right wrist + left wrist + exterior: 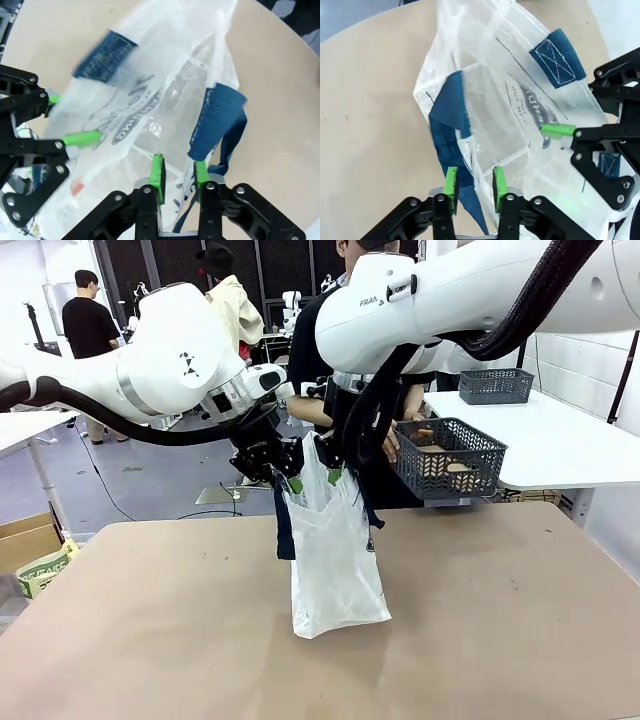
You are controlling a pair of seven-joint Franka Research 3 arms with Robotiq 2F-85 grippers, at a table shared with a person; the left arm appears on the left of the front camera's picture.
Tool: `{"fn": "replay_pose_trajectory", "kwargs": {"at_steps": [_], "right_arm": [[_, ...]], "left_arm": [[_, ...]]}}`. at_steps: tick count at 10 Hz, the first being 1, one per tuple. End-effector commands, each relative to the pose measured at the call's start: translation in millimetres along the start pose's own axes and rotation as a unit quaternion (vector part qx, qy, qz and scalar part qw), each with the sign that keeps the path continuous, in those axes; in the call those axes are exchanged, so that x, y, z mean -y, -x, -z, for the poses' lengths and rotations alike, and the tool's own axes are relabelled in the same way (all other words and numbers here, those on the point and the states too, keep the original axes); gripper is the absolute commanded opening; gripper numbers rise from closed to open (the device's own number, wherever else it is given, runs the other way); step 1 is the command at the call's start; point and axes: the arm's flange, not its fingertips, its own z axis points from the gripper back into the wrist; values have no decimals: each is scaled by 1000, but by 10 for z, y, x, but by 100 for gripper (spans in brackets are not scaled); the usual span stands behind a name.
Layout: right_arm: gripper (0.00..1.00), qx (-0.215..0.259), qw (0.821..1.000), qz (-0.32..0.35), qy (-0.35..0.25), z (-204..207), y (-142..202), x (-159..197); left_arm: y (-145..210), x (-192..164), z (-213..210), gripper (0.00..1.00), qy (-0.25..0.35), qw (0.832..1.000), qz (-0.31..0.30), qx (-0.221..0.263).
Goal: Transfer purchased items from the store into the shopping bag.
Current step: Open the Reusable shopping bag in the center of the table.
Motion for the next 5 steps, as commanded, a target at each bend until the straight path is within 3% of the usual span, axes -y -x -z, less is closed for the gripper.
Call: {"fn": "replay_pose_trajectory", "kwargs": {"at_steps": [1, 3, 5], "right_arm": [[0, 11, 1000, 5, 9, -32, 258, 71], [0, 29, 999, 7, 24, -127, 463, 163], [0, 37, 999, -15, 21, -191, 611, 232]], "left_arm": [[164, -85, -55, 0, -2, 1000, -19, 11], [305, -238, -109, 0, -6, 1000, -24, 12], [420, -362, -200, 0, -51, 999, -14, -2]]}}
